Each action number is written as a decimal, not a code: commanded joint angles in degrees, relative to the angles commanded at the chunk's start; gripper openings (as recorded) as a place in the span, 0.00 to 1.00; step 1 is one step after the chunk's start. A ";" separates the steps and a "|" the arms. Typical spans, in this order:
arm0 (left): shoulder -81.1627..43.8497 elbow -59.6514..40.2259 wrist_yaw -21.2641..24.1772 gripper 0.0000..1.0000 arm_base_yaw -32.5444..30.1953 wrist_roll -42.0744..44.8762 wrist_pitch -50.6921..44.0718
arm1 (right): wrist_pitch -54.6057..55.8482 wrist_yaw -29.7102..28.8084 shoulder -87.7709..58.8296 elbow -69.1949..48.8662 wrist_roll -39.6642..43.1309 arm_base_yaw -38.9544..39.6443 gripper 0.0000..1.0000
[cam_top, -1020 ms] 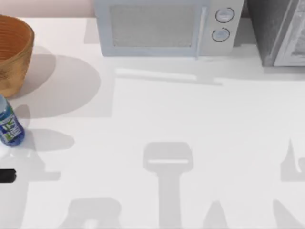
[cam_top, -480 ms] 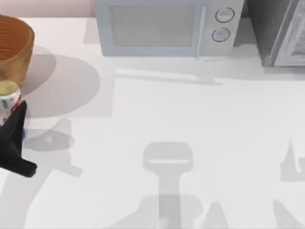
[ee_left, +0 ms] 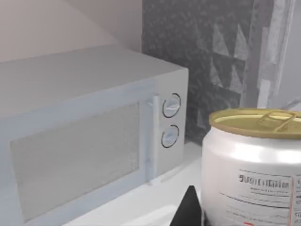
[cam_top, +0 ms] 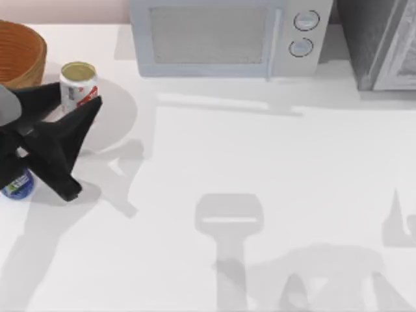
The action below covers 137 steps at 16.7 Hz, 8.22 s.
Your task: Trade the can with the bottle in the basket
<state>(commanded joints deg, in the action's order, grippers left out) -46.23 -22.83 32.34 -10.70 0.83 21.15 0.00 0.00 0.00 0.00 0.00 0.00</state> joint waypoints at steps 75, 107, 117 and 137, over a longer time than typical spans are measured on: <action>-57.34 -23.92 16.01 1.00 1.73 0.50 27.98 | 0.00 0.00 0.00 0.00 0.00 0.00 1.00; 33.35 22.40 -30.90 1.00 12.15 -0.45 -9.82 | 0.00 0.00 0.00 0.00 0.00 0.00 1.00; -17.14 20.71 -25.25 1.00 16.37 1.34 29.14 | 0.00 0.00 0.00 0.00 0.00 0.00 1.00; -54.23 16.66 -22.38 1.00 19.01 2.60 56.46 | 0.00 0.00 0.00 0.00 0.00 0.00 1.00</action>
<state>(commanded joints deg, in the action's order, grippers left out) -100.46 -6.17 9.96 8.31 3.42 77.61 0.00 0.00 0.00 0.00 0.00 0.00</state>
